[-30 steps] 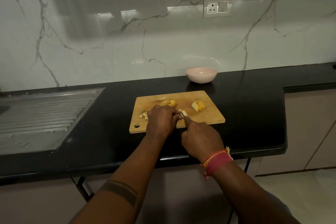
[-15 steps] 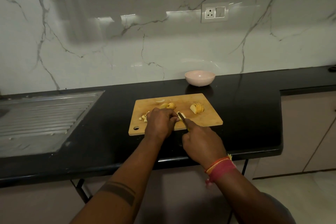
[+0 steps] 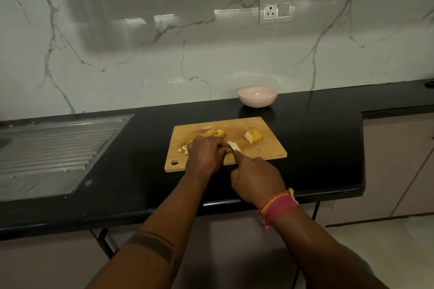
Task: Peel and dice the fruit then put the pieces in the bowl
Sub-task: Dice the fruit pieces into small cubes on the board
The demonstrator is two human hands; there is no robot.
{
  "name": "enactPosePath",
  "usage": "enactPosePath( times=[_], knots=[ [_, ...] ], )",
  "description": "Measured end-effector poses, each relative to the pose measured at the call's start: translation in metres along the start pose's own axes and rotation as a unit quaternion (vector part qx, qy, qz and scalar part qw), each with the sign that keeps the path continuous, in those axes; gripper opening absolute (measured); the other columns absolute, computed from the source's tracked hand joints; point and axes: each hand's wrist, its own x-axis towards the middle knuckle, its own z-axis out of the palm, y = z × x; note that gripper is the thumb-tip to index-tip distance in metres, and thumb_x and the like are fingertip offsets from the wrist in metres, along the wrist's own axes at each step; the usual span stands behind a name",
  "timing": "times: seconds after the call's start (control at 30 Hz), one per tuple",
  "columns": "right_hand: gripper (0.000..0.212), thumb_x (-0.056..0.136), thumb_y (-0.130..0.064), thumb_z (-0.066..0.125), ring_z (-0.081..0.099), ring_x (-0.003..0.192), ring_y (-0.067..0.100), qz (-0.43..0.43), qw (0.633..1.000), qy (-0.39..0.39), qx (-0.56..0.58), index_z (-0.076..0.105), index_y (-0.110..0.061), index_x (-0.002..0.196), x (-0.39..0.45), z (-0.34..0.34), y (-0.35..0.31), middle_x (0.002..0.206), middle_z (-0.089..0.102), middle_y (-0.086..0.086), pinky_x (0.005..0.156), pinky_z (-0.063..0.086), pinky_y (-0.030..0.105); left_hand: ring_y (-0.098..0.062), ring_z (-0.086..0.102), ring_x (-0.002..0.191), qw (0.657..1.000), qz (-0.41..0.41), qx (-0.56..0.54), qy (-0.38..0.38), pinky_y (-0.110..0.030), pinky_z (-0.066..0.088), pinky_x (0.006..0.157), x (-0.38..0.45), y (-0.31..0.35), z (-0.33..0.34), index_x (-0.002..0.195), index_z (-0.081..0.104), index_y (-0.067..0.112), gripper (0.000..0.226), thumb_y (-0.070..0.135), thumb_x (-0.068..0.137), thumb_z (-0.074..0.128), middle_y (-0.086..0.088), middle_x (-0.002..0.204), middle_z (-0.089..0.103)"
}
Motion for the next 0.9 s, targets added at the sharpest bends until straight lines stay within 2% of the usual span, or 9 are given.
enactPosePath(
  times=[0.17,0.3,0.4,0.6,0.77,0.9],
  knots=[
    [0.056,0.096,-0.033,0.045,0.056,0.066,0.011,-0.001,0.999,0.017,0.038,0.037,-0.032,0.152,-0.018,-0.002,0.007,0.077,0.059,-0.004,0.056,0.045,0.030,-0.013,0.062,0.101,1.000,-0.007,0.022,0.001,-0.051,0.047,0.096,0.001,0.003,-0.002,0.092,0.078,0.037,0.007,0.041,0.088,0.075,0.019,0.095,0.074],
    [0.059,0.096,-0.032,0.046,0.052,0.065,0.009,0.005,0.997,0.038,0.067,0.034,-0.035,0.153,-0.016,-0.003,0.006,0.078,0.057,-0.005,0.052,0.036,0.028,-0.015,0.064,0.097,0.999,-0.027,-0.017,0.002,-0.050,0.050,0.094,-0.002,0.003,-0.002,0.090,0.077,0.032,0.003,0.033,0.088,0.077,0.015,0.089,0.073],
    [0.059,0.096,-0.032,0.046,0.053,0.064,0.009,0.004,0.997,0.034,0.063,0.033,-0.035,0.154,-0.009,-0.004,0.002,0.075,0.056,-0.005,0.050,0.035,0.027,-0.016,0.064,0.094,1.000,-0.026,-0.017,0.007,-0.050,0.052,0.091,-0.003,0.003,-0.003,0.090,0.077,0.031,0.003,0.032,0.087,0.077,0.014,0.088,0.074],
    [0.057,0.097,-0.032,0.045,0.061,0.076,0.019,-0.007,0.999,0.011,0.041,0.036,-0.031,0.152,0.006,-0.001,-0.006,0.086,0.063,0.002,0.061,0.047,0.031,-0.013,0.066,0.093,0.999,-0.017,-0.029,0.011,-0.050,0.052,0.094,-0.004,0.003,-0.003,0.094,0.079,0.030,0.007,0.029,0.088,0.077,0.014,0.093,0.076],
    [0.054,0.098,-0.034,0.044,0.063,0.086,0.024,-0.006,1.000,-0.007,0.019,0.039,-0.027,0.151,0.015,-0.001,-0.011,0.100,0.066,0.007,0.064,0.043,0.031,-0.013,0.068,0.091,0.999,-0.014,-0.037,0.017,-0.049,0.052,0.095,-0.004,0.004,-0.005,0.091,0.080,0.029,0.006,0.025,0.087,0.078,0.013,0.092,0.076],
    [0.057,0.097,-0.033,0.045,0.060,0.078,0.020,-0.003,1.000,-0.024,0.008,0.036,-0.026,0.153,0.001,-0.001,-0.007,0.088,0.060,0.003,0.064,0.045,0.031,-0.014,0.066,0.094,0.999,-0.026,-0.012,0.015,-0.049,0.052,0.095,-0.005,0.006,-0.006,0.091,0.079,0.029,0.003,0.030,0.089,0.077,0.013,0.091,0.076]
  ],
)
